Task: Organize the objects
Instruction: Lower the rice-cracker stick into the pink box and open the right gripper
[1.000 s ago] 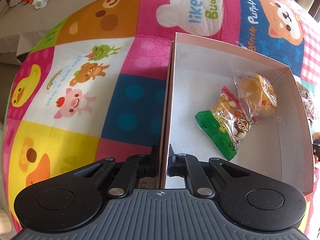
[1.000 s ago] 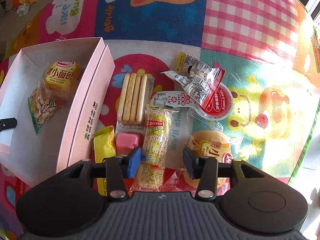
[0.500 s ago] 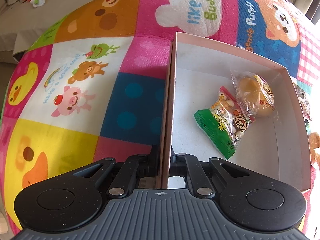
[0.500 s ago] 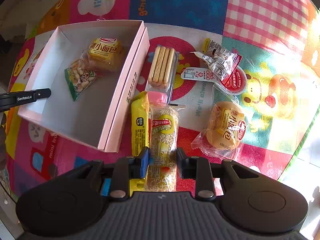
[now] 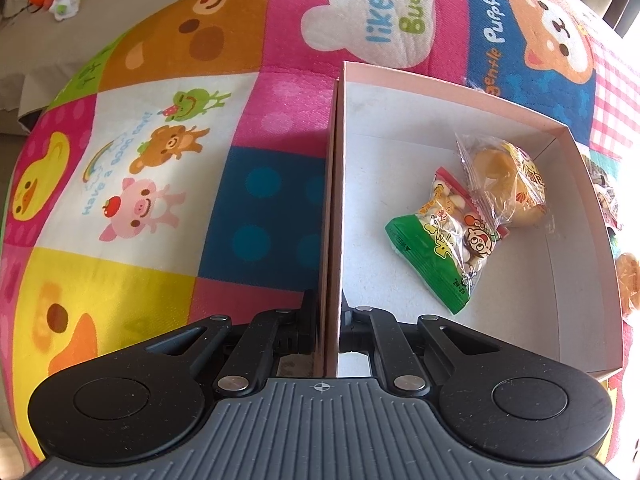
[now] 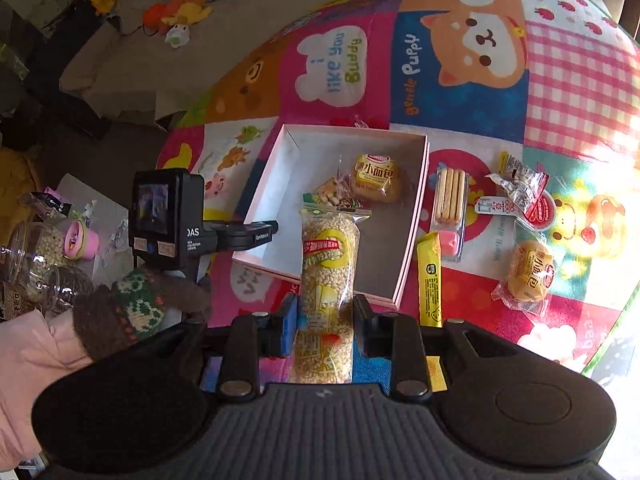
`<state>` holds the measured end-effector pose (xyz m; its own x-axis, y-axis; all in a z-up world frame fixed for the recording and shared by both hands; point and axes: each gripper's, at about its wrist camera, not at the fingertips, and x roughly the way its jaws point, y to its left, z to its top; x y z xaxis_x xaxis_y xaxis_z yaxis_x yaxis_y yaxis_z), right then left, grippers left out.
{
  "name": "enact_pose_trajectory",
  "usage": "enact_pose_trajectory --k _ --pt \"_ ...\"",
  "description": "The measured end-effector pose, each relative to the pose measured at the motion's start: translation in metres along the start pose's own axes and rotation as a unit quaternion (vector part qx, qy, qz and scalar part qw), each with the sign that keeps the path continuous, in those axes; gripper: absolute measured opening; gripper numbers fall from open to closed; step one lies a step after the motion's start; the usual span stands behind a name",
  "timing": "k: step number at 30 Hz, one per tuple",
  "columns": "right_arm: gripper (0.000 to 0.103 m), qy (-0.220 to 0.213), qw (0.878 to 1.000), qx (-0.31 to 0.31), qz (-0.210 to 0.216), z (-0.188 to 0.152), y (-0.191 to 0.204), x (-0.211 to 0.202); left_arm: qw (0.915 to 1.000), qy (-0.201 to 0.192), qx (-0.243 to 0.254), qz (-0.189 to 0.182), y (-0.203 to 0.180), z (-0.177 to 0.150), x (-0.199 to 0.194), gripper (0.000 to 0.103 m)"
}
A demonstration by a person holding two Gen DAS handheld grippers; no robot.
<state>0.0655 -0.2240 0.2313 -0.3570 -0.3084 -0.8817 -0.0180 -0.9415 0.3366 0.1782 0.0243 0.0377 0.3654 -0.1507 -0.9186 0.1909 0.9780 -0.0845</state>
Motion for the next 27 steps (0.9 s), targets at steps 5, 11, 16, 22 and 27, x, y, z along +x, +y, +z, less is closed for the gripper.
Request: enact_pose_trajectory --k 5,11,16,22,27 --pt "0.028 -0.054 0.998 -0.002 0.012 0.031 0.016 -0.01 1.0 -0.002 0.007 -0.005 0.001 -0.001 0.0 0.009" --pt "0.029 -0.096 0.995 0.001 0.016 0.062 0.031 0.005 0.9998 -0.006 0.016 -0.009 0.001 -0.002 -0.001 0.01" --pt "0.059 -0.118 0.993 -0.012 0.011 0.069 0.041 0.013 0.9998 -0.007 0.017 -0.011 0.002 -0.003 -0.001 0.01" --pt "0.06 -0.109 0.993 -0.013 -0.047 0.051 0.017 0.017 0.9998 -0.007 0.018 -0.011 0.002 -0.004 -0.001 0.01" --pt "0.062 -0.091 0.99 -0.017 -0.11 0.021 -0.013 0.028 0.9997 -0.007 0.02 -0.012 0.002 -0.005 -0.001 0.01"
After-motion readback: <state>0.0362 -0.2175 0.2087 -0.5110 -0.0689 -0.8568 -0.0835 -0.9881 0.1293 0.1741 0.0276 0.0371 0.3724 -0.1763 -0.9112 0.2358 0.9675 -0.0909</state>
